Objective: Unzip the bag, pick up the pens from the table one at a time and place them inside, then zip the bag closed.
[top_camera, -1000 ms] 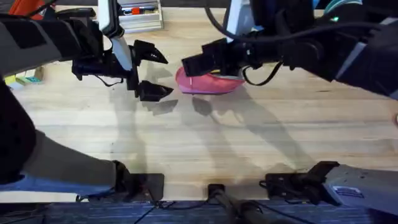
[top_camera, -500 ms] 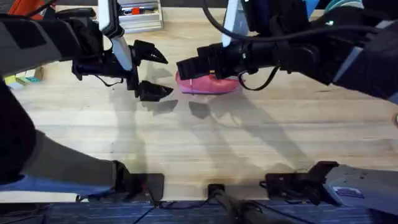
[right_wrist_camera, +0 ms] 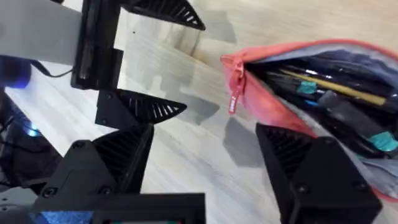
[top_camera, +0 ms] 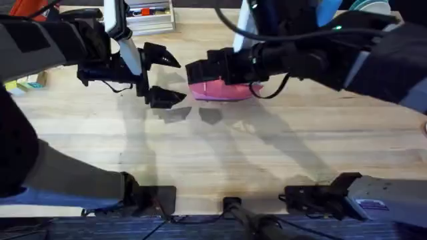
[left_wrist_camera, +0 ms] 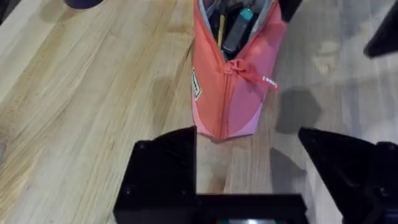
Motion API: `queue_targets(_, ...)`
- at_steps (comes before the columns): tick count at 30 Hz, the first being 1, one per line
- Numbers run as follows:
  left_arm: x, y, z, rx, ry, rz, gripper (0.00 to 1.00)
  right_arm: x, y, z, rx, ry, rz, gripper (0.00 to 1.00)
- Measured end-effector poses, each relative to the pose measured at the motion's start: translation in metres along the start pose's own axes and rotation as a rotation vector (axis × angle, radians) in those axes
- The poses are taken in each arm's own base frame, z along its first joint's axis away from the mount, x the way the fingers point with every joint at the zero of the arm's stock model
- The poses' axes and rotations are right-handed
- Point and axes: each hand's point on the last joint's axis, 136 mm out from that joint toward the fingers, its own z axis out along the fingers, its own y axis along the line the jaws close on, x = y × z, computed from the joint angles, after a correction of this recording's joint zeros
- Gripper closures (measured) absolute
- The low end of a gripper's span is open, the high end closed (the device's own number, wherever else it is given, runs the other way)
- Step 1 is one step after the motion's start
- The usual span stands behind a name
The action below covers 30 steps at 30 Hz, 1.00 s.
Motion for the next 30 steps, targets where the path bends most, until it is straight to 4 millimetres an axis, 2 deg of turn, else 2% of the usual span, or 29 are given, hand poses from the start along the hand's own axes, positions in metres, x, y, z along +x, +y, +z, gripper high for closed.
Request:
queue_targets(7, -0.001, -0.001, 0.0, 0.004, -0.005, -0.007, 0.008, 0.012, 0.001, 0.018, 0.04, 0.03, -0.013, 0.004)
queue_targets(13, -0.001, -0.001, 0.0, 0.004, -0.005, -0.006, 0.008, 0.009, 0.003, 0.025, 0.067, 0.0, -0.035, 0.004)
queue_targets(18, -0.001, -0.001, 0.0, 0.004, -0.005, -0.006, 0.008, 0.01, -0.003, 0.041, 0.096, 0.001, -0.041, 0.006)
queue_targets(21, -0.001, -0.001, 0.0, 0.004, -0.005, -0.006, 0.008, 0.01, -0.006, 0.052, 0.106, 0.001, -0.042, 0.097)
queue_targets(30, -0.001, -0.001, 0.0, 0.004, -0.005, -0.006, 0.008, 0.004, -0.021, 0.07, 0.163, -0.037, -0.005, 0.24)
